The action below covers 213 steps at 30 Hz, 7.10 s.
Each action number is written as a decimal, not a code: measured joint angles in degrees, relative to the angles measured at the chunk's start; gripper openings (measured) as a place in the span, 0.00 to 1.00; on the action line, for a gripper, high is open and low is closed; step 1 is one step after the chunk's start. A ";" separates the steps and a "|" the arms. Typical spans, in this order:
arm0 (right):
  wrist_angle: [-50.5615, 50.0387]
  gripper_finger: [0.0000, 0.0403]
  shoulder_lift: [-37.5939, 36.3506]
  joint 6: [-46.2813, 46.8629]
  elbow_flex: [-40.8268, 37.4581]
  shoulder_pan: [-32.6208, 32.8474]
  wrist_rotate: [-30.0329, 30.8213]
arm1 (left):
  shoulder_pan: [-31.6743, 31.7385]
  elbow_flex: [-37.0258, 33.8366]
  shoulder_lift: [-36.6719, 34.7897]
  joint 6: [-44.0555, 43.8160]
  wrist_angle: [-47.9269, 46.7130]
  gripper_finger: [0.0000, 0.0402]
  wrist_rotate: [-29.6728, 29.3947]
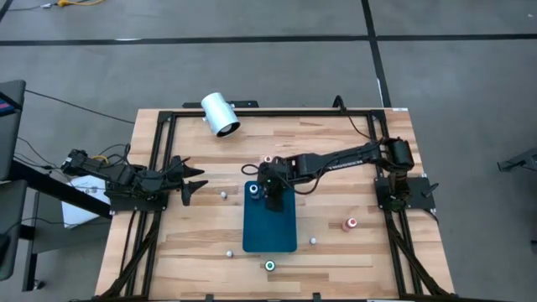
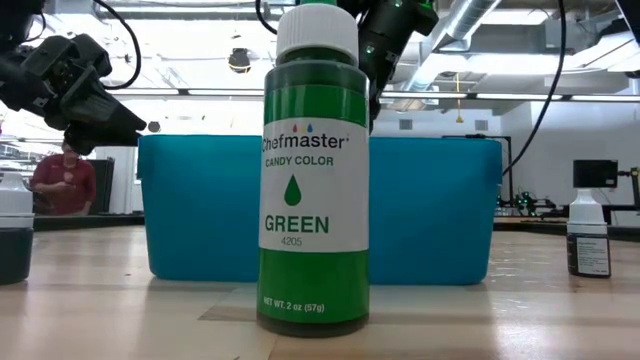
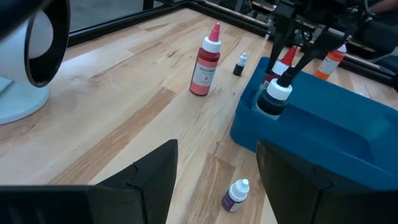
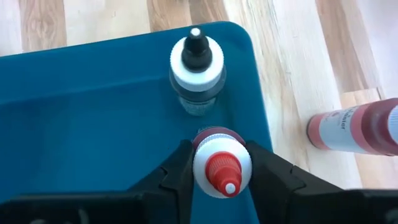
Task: Pick & Place food coloring
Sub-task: Put the large red food coloring bottle into the blue bin, then put the large pink food coloring bottle into the blue bin
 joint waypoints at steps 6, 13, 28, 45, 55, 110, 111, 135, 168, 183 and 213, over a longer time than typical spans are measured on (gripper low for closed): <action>0.02 0.31 0.00 -0.68 0.00 0.00 -0.17 | -0.01 0.00 -0.01 0.00 0.00 0.52 0.00; 0.23 0.33 0.67 -0.94 0.09 0.46 -1.61 | -0.01 0.02 -0.01 0.00 0.00 0.52 0.00; -1.33 0.42 0.79 -1.68 2.41 0.75 -1.66 | -0.01 0.02 0.00 0.00 0.00 0.52 0.01; -19.69 0.48 0.79 -8.87 15.74 -0.47 -1.51 | 0.00 0.04 -0.01 0.00 0.02 0.52 -0.01; -30.79 0.43 0.79 -11.95 19.82 -3.16 -1.48 | 0.00 0.04 -0.01 0.00 0.02 0.52 0.00; -20.24 0.49 1.31 -26.49 18.80 -14.01 -6.58 | 0.00 0.04 -0.01 -4.46 0.09 0.52 0.01; -20.24 0.49 1.31 -26.49 18.80 -14.16 -6.58 | -0.01 0.04 0.01 -4.46 0.08 0.52 0.01; -18.73 0.49 7.93 -26.97 18.78 -14.79 -9.31 | -0.02 0.04 0.01 -4.55 0.09 0.52 0.01; -18.94 0.44 10.73 -26.43 18.82 -16.85 -9.08 | -0.02 0.07 0.00 -4.63 0.07 0.52 1.42; -17.37 0.40 10.73 -26.43 18.82 -16.61 -9.16 | -0.01 0.07 0.01 -4.81 0.07 0.52 1.61; -25.24 0.26 7.36 -26.82 22.14 -18.00 -9.20 | -0.02 0.07 0.01 -5.22 0.09 0.52 1.45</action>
